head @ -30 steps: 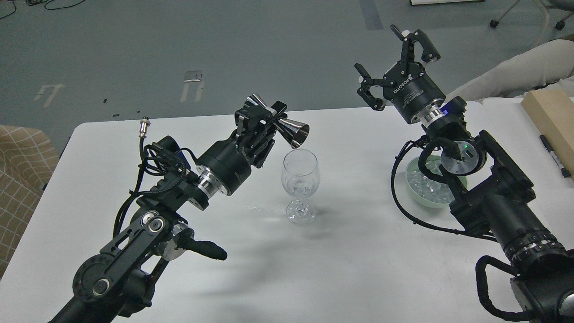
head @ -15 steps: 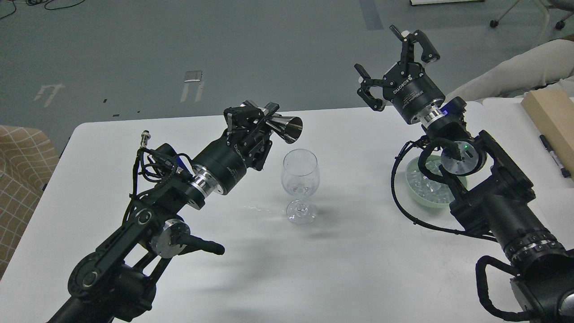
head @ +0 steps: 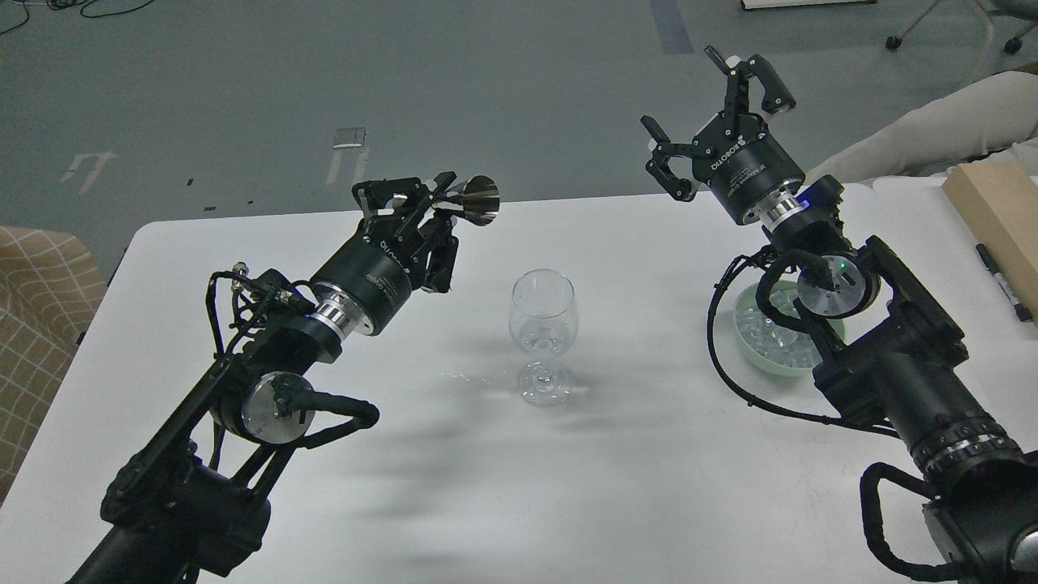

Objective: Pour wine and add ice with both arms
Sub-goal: 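Carry the jigger away from the glass toward the table edge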

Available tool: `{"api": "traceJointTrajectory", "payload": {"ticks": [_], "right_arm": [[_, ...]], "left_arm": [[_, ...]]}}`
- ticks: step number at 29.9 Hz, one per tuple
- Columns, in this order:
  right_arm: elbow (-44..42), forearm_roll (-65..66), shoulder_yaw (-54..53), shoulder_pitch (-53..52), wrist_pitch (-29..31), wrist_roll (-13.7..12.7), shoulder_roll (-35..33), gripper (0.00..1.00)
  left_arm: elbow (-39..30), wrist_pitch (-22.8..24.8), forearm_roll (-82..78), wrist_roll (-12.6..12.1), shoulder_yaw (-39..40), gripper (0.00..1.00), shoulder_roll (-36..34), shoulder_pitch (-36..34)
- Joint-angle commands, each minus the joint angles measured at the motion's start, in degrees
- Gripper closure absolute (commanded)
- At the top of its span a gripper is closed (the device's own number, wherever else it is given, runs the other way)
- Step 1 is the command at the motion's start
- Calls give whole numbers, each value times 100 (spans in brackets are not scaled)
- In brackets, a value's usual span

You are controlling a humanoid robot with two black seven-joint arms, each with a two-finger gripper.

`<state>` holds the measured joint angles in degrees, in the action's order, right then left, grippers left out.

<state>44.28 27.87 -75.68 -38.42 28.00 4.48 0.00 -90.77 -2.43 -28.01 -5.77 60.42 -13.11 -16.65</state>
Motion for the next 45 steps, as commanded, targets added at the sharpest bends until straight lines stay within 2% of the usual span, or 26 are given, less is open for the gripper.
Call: {"api": "traceJointTrajectory", "payload": {"ticks": [1,12,19,32,39,45], "right_arm": [[1,-1,1,10,0,0,0,1],[1,-1,-8,2,0,0,0,1],[1,-1,-17,1,0,0,0,1],[1,-1,-17,1,0,0,0,1],[1,-1,-8,10,0,0,0,1],[1,-1,-8,19,0,0,0,1]], "left_arm": [[33,-12,339,-12,224,87,1,100],[489,-12,1454,-293,848,86,54,197],[727,-38,1632,-319,1314,86,71,241],[1474,-372,2396,-337,2017,86,107,232],[1729,-583,2765,-425,2149,86,115,241],[2238,-680,2845,-434,2167,85,300,215]]}}
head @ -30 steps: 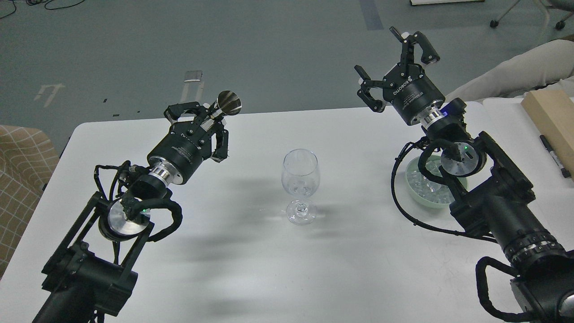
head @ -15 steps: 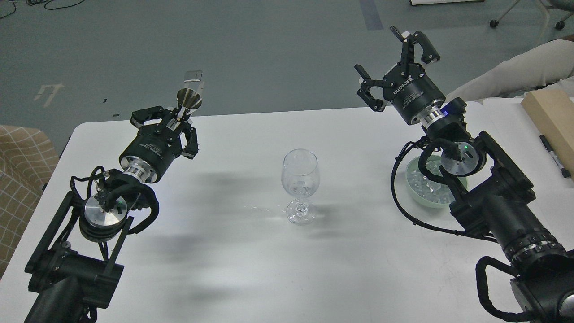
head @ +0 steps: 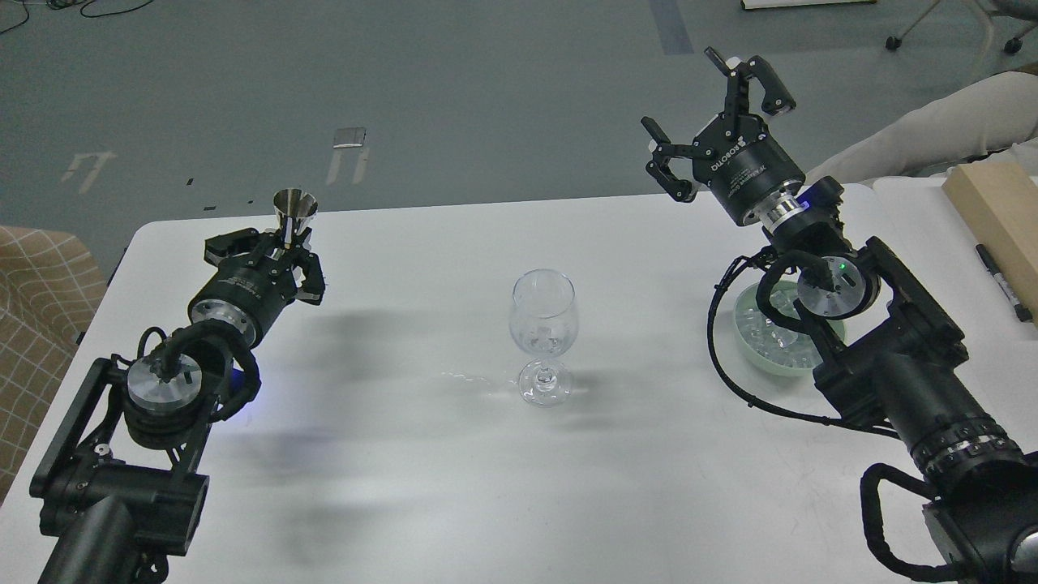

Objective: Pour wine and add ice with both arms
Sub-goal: 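Carry the jigger away from the glass toward the table edge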

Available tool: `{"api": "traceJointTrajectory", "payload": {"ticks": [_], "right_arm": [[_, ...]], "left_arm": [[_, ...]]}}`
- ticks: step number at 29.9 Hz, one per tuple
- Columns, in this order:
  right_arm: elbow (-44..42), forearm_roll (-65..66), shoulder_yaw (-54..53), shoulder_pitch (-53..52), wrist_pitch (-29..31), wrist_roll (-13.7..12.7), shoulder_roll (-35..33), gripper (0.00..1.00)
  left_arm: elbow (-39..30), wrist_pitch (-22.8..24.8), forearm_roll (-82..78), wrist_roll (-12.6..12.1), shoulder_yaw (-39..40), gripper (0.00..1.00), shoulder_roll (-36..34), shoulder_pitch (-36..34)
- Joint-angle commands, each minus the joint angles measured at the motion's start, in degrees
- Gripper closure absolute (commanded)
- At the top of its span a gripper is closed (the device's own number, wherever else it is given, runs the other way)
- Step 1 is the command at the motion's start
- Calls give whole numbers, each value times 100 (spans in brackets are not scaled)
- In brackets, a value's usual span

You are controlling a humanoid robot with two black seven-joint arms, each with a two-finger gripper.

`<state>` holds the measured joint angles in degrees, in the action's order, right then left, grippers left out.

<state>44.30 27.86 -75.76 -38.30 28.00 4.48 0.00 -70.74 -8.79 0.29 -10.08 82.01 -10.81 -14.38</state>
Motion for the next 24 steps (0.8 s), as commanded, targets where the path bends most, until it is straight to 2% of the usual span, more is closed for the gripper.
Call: {"api": "traceJointTrajectory", "payload": {"ticks": [1,14,24], "right_arm": [[-1,0,0,7,0,0,0,1],[-9,0,0,24,0,0,0,1],[-1,0,-9,24,0,0,0,1]], "left_arm": [[323,-35,23,-3,8,85,88,-12],[640,158,630,-82,720,80,79,-47],[1080,606,1069,-99,817,73,88,-73]]}}
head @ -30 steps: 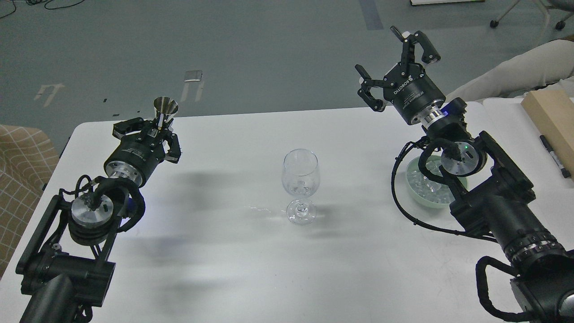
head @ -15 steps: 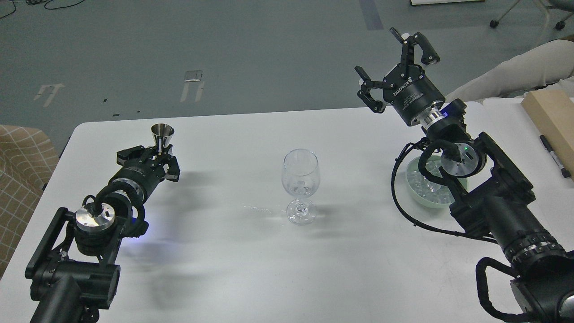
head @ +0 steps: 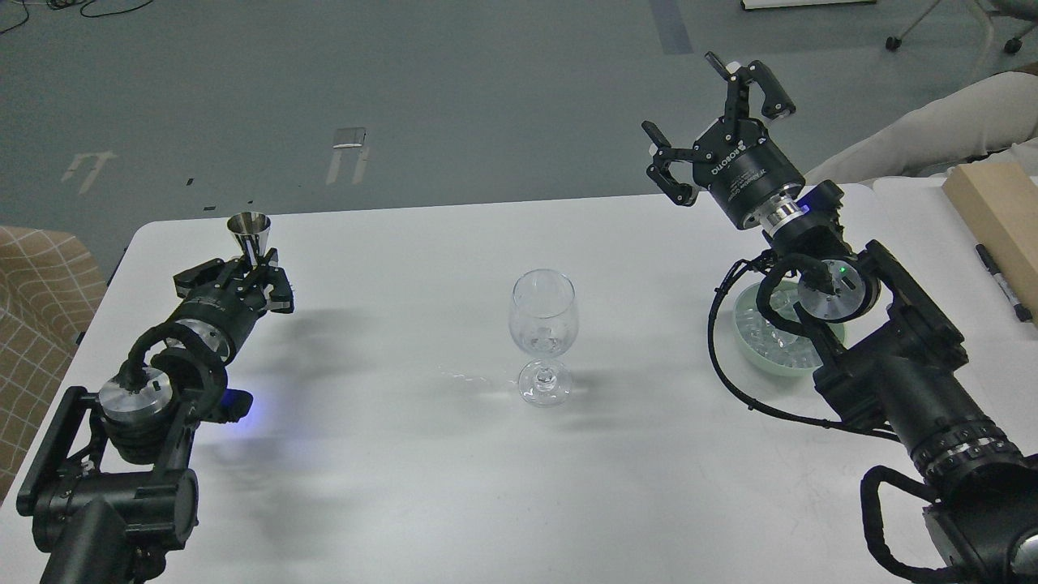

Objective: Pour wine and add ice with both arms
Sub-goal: 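Carry the jigger away from the glass toward the table edge, then lower the jigger onto the table with the left gripper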

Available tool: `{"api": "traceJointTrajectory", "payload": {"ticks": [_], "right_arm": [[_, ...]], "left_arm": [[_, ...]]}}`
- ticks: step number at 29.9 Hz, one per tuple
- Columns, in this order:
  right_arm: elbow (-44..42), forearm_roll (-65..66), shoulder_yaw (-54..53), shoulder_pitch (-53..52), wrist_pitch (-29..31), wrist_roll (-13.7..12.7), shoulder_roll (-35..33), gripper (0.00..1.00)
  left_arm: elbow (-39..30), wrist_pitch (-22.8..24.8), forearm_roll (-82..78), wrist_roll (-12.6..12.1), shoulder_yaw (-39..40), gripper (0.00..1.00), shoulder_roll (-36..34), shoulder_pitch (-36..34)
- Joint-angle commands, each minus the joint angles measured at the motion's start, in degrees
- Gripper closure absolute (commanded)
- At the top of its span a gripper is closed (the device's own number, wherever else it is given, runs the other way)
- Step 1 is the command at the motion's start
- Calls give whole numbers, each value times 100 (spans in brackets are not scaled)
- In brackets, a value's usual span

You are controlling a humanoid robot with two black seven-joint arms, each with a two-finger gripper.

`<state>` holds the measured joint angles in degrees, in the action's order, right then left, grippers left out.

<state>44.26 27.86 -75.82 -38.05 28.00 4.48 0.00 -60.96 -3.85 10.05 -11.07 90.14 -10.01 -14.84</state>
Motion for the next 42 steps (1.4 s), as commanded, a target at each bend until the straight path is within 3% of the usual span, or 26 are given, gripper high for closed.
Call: {"api": "traceJointTrajectory", "payload": {"ticks": [1,33,42], "right_arm": [[4,0,-3,-1,0,0,0,1],[4,0,-3,-1,0,0,0,1],[4,-9,-3,-9,0,0,0,1]], "left_arm": [[110,147,94,0,4,72,8,-28],[374,262,94,0,-14,64,78,-45],[374,245,94,0,-22,56,61,-45]]}}
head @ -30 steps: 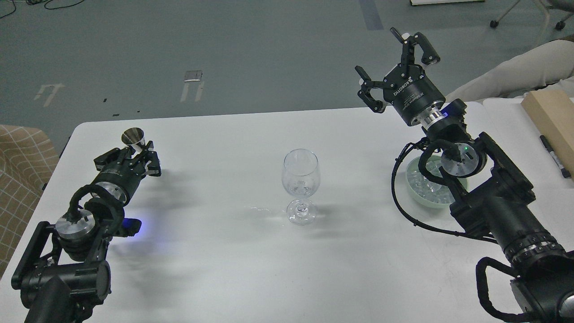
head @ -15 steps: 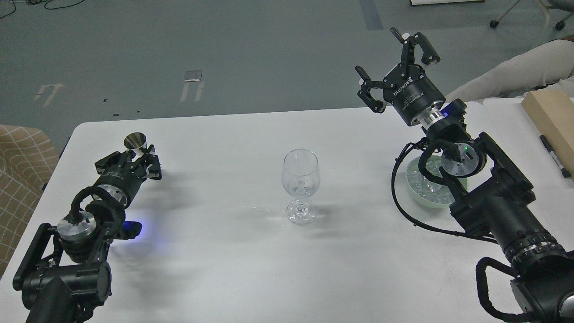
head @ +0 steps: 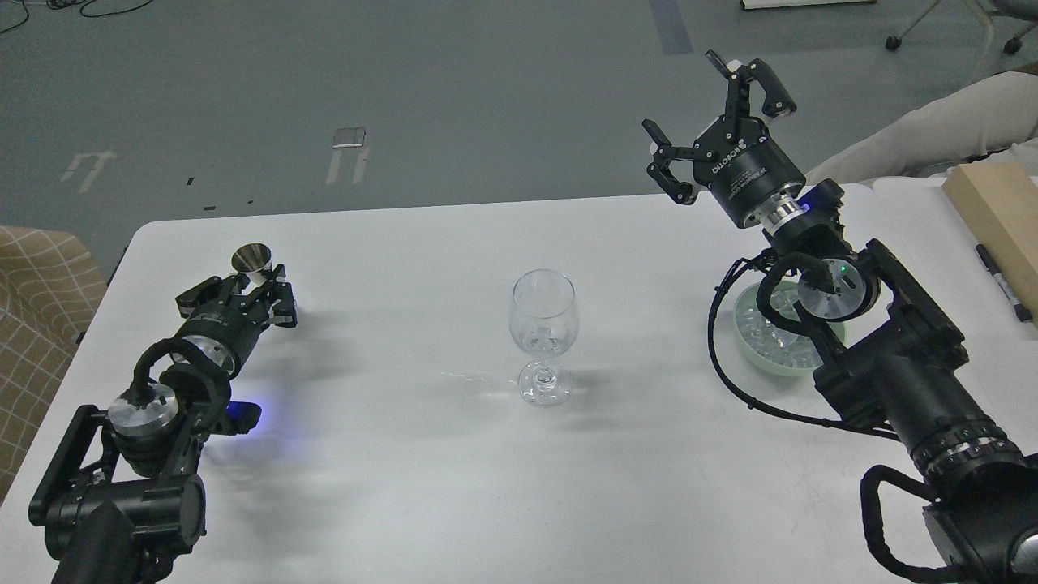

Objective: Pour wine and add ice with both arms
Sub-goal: 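Lower the jigger onto the table with the left gripper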

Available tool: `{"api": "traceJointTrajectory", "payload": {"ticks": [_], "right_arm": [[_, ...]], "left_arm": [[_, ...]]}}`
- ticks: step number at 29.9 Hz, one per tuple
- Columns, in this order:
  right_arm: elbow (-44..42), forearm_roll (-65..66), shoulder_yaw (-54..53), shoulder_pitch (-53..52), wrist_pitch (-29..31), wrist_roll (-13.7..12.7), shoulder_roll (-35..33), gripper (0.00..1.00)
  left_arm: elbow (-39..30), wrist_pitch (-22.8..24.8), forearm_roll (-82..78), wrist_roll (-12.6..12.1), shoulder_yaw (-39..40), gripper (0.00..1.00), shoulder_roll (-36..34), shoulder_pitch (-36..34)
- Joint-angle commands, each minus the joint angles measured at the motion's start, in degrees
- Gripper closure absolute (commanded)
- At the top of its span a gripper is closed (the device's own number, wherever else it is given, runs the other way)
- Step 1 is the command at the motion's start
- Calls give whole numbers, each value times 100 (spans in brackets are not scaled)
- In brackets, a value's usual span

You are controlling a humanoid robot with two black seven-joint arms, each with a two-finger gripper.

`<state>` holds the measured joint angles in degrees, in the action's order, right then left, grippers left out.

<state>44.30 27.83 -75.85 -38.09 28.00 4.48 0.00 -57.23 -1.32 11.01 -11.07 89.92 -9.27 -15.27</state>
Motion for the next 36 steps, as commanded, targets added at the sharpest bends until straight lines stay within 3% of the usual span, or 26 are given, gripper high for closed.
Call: {"api": "traceJointTrajectory", "payload": {"ticks": [1,11,22,36], "right_arm": [[0,3,0,-5,0,0,0,1],[0,-6,0,-5,0,0,0,1],[0,-6,-9,4,0,0,0,1],[9,-6,-27,4,0,0,0,1]], "left_arm": [[1,0,-2,9,0,55,-13,-3],[1,-9,-2,9,-44,43,-13,6],[-25,17,-72,70,-62,6,4,41],[-227,343,-81,62,-53,2,-101,50]]}}
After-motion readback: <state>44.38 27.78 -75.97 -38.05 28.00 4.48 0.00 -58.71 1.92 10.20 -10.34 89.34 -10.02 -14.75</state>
